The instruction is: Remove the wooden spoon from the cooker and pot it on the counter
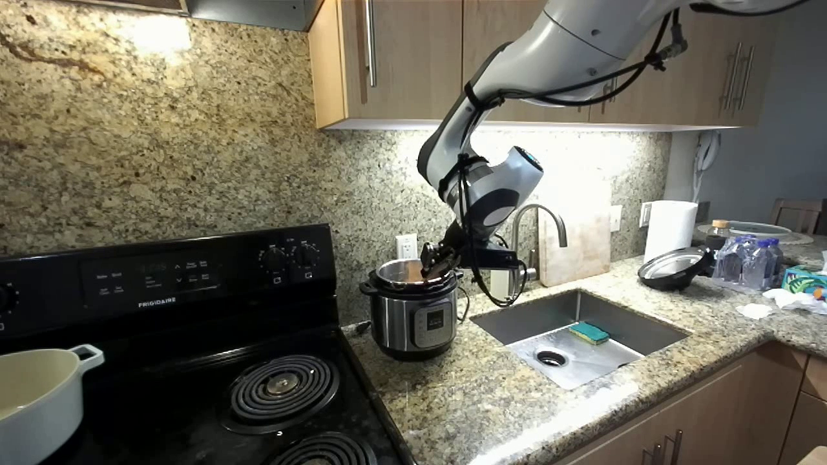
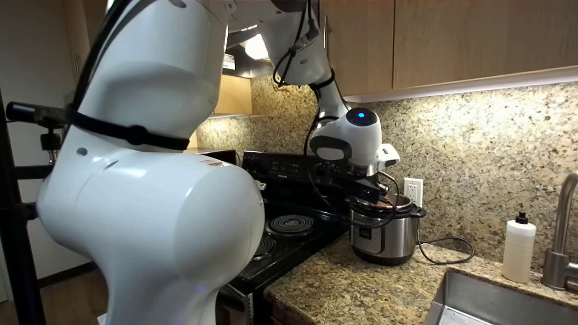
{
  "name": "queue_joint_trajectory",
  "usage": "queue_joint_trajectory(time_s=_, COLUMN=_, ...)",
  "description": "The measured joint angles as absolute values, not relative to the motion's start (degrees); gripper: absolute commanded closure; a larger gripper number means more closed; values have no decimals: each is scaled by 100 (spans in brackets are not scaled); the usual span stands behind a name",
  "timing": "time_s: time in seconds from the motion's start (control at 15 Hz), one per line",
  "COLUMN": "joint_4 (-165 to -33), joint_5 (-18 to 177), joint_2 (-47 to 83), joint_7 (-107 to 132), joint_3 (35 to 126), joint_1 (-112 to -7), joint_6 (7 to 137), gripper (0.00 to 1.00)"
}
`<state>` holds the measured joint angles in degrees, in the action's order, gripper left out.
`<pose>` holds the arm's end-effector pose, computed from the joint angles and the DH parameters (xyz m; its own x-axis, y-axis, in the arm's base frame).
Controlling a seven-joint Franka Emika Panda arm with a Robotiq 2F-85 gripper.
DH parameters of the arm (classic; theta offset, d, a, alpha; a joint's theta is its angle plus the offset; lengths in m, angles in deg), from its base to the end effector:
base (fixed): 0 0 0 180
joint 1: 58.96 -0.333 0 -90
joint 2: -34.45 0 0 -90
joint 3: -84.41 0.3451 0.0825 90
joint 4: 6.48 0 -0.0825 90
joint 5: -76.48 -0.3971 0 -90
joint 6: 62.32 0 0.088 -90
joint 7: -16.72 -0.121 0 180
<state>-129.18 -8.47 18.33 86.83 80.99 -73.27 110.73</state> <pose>0.5926 0.0412 0.3044 0.7868 -0.0948 0.6098 0.0683 -0.9687 -0.2388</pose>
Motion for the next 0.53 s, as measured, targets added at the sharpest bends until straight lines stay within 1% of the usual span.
queue_joint_trajectory(time_s=0.13, joint_4=-12869, joint_5=-962, joint_2=1828, joint_7=8797, joint_3=8099, joint_1=-7327, joint_6=11072, gripper=92)
queue_joint_trajectory(time_s=0.2, joint_4=-12860, joint_5=-1006, joint_2=1828, joint_7=8837, joint_3=8098, joint_1=-7327, joint_6=11070, gripper=95)
queue_joint_trajectory(time_s=0.33, joint_4=-12857, joint_5=-1111, joint_2=1825, joint_7=8894, joint_3=8094, joint_1=-7327, joint_6=11070, gripper=91)
queue_joint_trajectory(time_s=0.53, joint_4=-12855, joint_5=-1195, joint_2=1826, joint_7=8931, joint_3=8093, joint_1=-7327, joint_6=11070, gripper=92)
